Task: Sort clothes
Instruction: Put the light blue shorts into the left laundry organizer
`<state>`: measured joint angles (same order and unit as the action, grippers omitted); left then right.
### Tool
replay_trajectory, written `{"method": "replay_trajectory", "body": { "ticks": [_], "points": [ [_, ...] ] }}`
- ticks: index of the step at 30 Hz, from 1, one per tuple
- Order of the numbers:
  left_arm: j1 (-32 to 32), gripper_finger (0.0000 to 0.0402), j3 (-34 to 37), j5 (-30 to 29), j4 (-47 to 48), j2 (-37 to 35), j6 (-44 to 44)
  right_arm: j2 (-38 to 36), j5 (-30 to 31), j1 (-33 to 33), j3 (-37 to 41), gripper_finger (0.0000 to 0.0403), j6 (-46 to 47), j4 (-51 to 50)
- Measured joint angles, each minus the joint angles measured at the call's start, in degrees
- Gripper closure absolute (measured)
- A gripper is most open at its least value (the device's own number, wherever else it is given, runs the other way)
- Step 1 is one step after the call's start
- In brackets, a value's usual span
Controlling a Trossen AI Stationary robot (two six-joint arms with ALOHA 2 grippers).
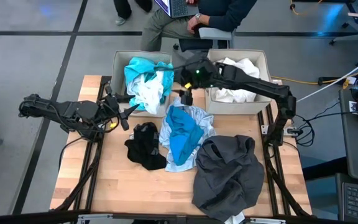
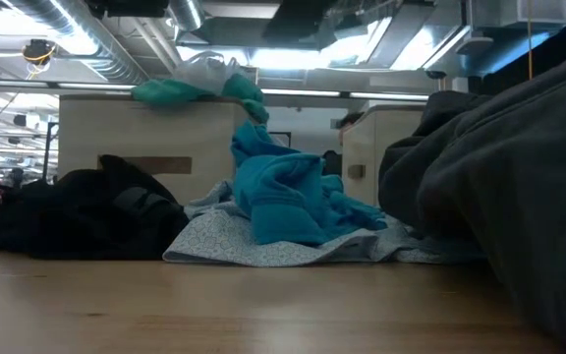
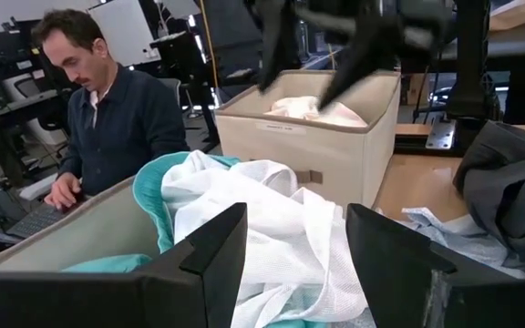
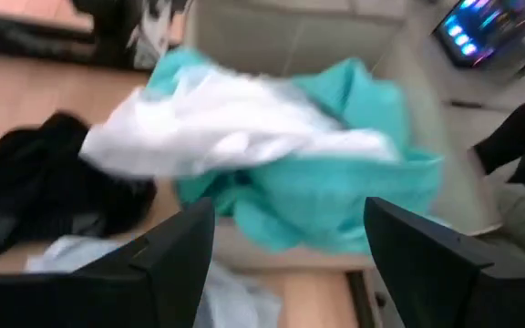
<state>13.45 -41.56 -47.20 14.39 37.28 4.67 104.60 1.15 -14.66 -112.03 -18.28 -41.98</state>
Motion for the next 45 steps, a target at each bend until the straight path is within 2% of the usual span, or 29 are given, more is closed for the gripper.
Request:
{"method": "replay_trajectory", "body": {
  "ticks": [3,6,11,21,25,30,34,42,45],
  "points": [
    [0.0,0.0222,0.0,0.0,0.0,0.0,-0.1,0.7,4.4,0.2,4.4,0.0123,-0.1,1.5],
    [0.0,0.0222,0.0,0.0,0.0,0.0,-0.2,1.0,7.3,-0.7,8.4,0.0123,-0.1,8.8],
    [0.0,0.0222,0.0,0.0,0.0,0.0,-0.2,2.9,4.9,-2.6,11.1,0.0123,-0.1,17.7],
    [0.0,0.0222,0.0,0.0,0.0,0.0,0.2,11.2,1.1,-3.7,11.0,0.0123,-1.7,40.6],
    [0.0,0.0222,0.0,0.0,0.0,0.0,0.2,14.0,0.8,-4.8,10.9,0.0123,-1.7,44.7],
    [0.0,0.0222,0.0,0.0,0.0,0.0,0.3,15.4,2.0,-5.7,11.0,0.0123,-1.5,44.3],
    [0.0,0.0222,0.0,0.0,0.1,0.0,0.3,12.6,3.8,-4.7,10.8,0.0123,-1.8,42.8],
    [0.0,0.0222,0.0,0.1,0.1,1.9,-0.6,-1.3,4.3,0.7,8.4,0.0123,-4.0,24.5],
    [0.0,0.0222,0.0,2.3,0.4,4.7,-1.8,-7.3,5.0,2.9,8.4,0.0123,-2.3,16.0]
  ]
}}
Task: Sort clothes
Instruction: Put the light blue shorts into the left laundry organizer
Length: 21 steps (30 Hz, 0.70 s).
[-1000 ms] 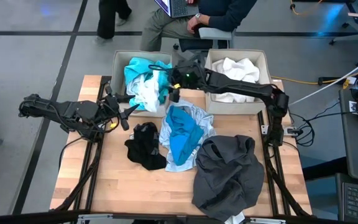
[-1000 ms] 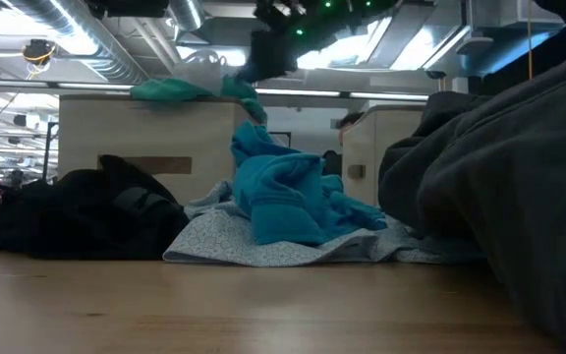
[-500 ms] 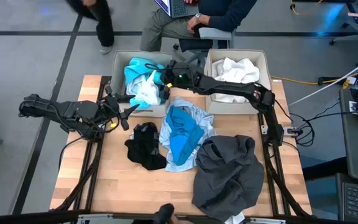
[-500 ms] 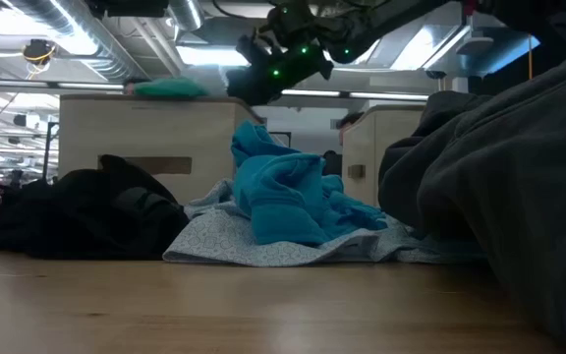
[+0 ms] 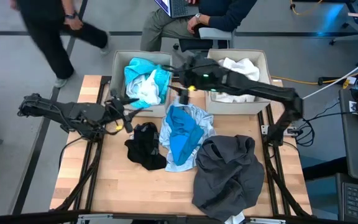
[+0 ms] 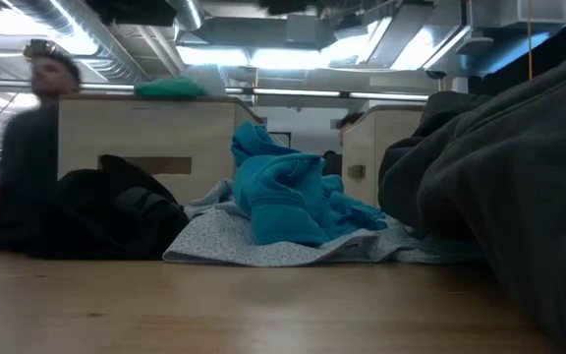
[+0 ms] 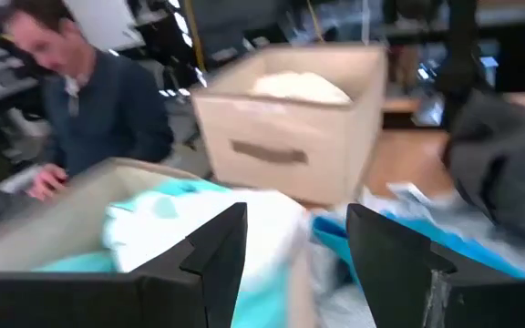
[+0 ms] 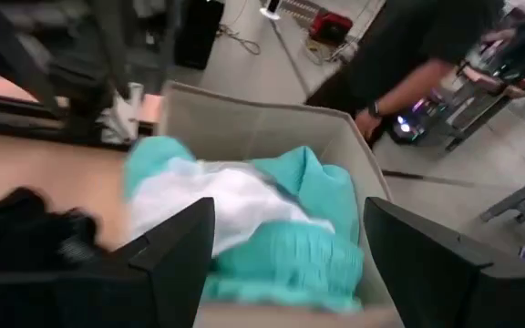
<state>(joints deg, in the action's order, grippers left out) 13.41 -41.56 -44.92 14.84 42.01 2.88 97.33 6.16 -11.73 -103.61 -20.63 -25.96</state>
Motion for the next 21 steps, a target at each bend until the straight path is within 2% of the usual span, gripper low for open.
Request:
{"method": "replay_trajectory", "body": {
  "ticks": [5,9,16,21],
  "points": [
    [0.0,0.0222,0.1,2.0,0.1,5.1,-2.8,-6.6,2.9,3.4,0.2,0.0123,3.9,-16.9],
    [-0.3,0.0222,0.1,2.0,0.2,6.9,-3.9,-10.3,6.9,6.3,2.2,0.0123,7.3,-25.6],
    [-6.1,0.0222,0.1,2.0,11.6,7.3,-17.8,-16.8,12.0,10.9,14.3,0.0123,10.4,-24.9],
    [-14.9,0.0222,0.0,1.7,9.7,7.8,-18.7,-20.6,14.8,12.7,23.1,0.0123,10.6,-19.1]
  ]
}}
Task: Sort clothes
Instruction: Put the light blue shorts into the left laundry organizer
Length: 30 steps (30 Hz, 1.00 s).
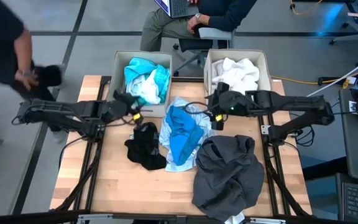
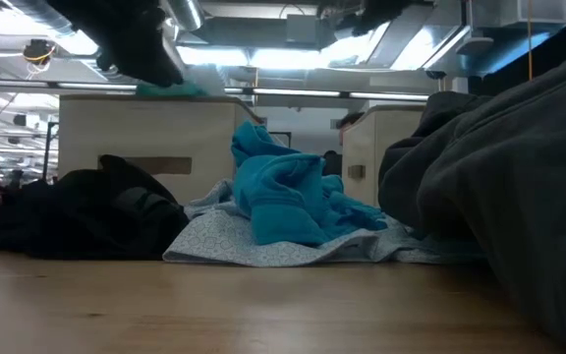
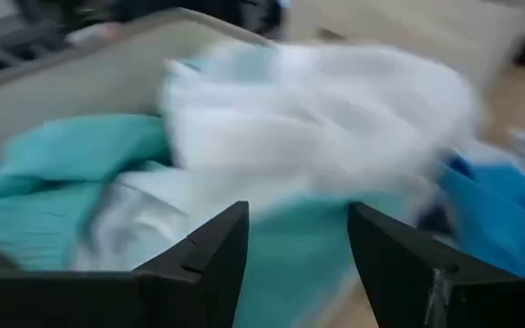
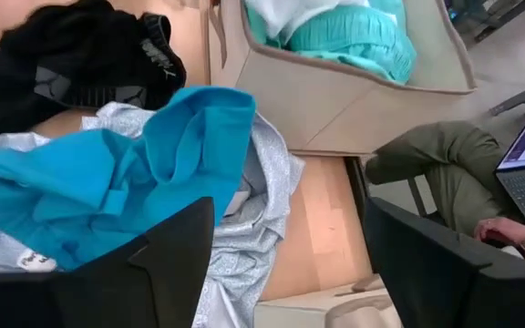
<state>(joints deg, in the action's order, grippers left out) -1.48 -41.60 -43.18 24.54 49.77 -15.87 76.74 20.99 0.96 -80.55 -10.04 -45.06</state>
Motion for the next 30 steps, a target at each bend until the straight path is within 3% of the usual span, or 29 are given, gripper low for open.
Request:
{"method": "replay_trajectory", "body": {
  "ticks": [5,13,18,24,30],
  "points": [
    [-11.9,0.0222,-2.1,4.6,-0.1,0.8,3.1,-1.8,-0.2,0.2,4.8,0.0123,0.5,3.7],
    [-28.1,0.0222,-2.3,28.7,-5.5,6.8,8.7,-1.7,-1.2,0.2,7.1,0.0123,1.3,4.9],
    [-31.1,0.0222,-2.2,37.8,-16.0,7.3,8.5,-1.7,-1.1,0.2,7.2,0.0123,1.9,4.8],
    [-32.5,0.0222,-2.3,53.4,-22.6,11.3,7.3,-1.7,-1.1,0.2,7.2,0.0123,2.3,4.7],
    [-35.6,0.0222,-2.3,52.9,-19.7,19.4,8.6,-1.7,-1.1,0.2,7.2,0.0123,3.8,4.5]
  ]
}}
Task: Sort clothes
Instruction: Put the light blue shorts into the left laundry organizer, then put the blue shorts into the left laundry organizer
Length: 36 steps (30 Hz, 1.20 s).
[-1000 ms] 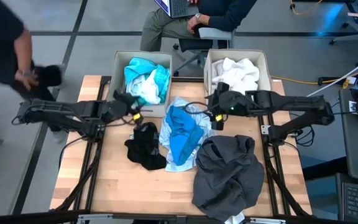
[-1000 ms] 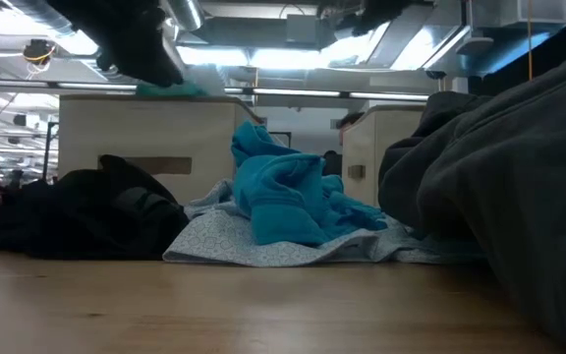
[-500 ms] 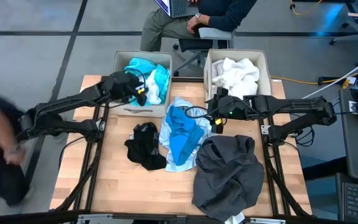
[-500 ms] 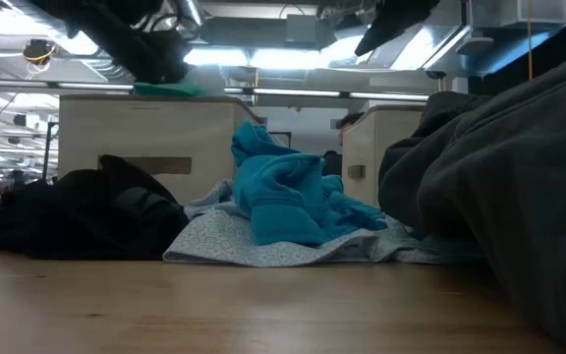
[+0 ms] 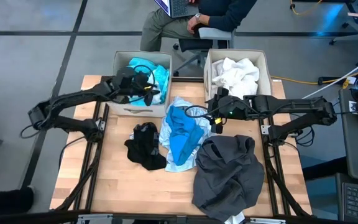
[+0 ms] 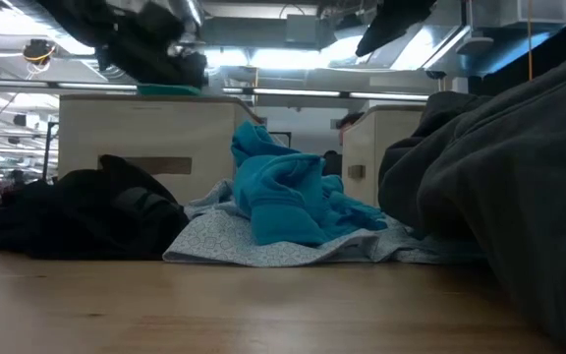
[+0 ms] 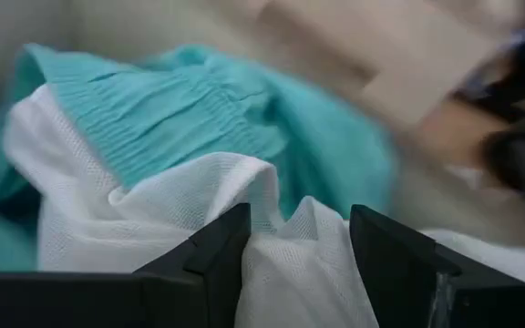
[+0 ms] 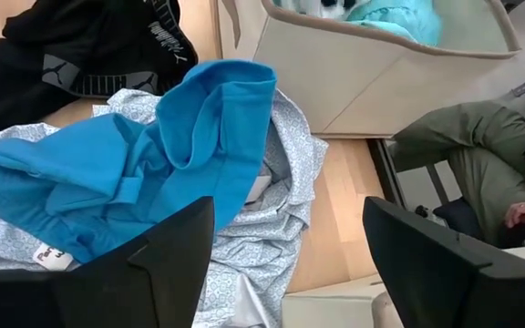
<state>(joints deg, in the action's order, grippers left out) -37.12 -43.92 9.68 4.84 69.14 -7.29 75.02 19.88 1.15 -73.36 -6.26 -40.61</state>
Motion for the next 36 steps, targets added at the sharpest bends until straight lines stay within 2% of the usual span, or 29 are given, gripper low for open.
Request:
{"method": "replay_trajectory", "body": {
  "ticks": [5,14,18,22,28,32,36],
  "points": [
    [-4.3,0.0222,0.0,-6.3,1.7,5.0,0.0,0.0,0.0,0.0,0.0,0.0123,0.2,-0.3],
    [-6.4,0.0222,0.4,-6.5,3.0,15.4,2.6,0.0,0.0,0.0,0.0,0.0123,0.2,-0.3],
    [-6.4,0.0222,0.3,-6.6,3.3,17.0,3.5,0.0,0.0,0.0,0.0,0.0123,0.6,-0.2],
    [-6.2,0.0222,-2.3,-6.8,10.0,12.9,3.3,0.0,0.0,0.0,0.0,0.0123,0.7,-0.2],
    [-3.3,0.0222,-7.5,-7.3,16.3,-0.3,3.3,0.0,0.0,0.0,0.0,0.0123,0.7,-0.1],
    [0.3,0.0222,-7.8,-7.3,16.1,-10.5,3.0,0.0,0.0,0.0,0.0,0.0123,0.7,-0.1],
    [6.7,0.0222,-7.8,-7.1,16.1,-17.5,3.0,0.0,-0.9,0.0,0.0,0.0123,1.7,0.1]
  ]
}}
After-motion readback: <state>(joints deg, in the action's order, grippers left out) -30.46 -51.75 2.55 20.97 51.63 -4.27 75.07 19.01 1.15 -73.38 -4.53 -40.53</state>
